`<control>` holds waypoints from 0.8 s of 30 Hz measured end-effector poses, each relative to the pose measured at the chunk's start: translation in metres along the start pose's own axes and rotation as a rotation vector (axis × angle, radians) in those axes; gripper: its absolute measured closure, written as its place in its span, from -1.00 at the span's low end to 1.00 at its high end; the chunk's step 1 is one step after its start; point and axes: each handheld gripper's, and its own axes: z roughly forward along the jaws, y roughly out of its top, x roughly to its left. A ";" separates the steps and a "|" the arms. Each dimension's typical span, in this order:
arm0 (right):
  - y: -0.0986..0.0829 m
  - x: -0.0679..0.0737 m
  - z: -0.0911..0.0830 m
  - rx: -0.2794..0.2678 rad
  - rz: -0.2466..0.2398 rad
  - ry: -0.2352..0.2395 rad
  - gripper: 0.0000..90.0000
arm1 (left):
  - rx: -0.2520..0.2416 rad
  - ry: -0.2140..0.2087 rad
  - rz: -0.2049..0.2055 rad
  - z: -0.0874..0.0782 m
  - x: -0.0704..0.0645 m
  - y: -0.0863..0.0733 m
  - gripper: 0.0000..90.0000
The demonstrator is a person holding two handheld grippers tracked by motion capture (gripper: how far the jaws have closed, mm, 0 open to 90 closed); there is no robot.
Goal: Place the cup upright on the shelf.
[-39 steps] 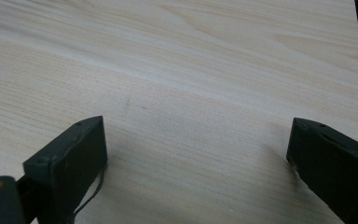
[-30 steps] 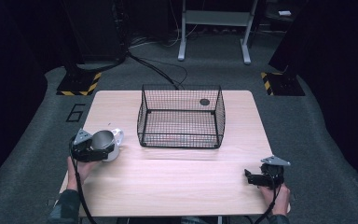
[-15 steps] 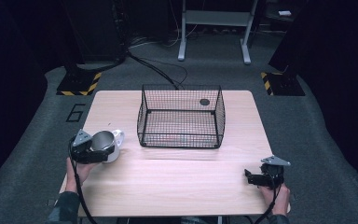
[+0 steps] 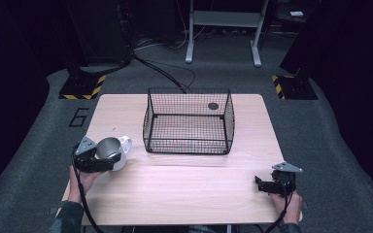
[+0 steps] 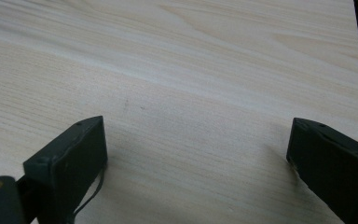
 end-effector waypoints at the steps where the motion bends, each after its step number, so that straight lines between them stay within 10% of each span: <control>1: 0.000 0.000 0.000 0.001 0.000 0.001 -0.90 | 0.000 -0.008 -0.004 -0.001 -0.002 0.001 -0.84; 24: 0.000 0.000 0.000 0.002 0.001 0.003 -0.90 | -0.010 -0.081 0.072 -0.007 -0.031 0.018 -0.84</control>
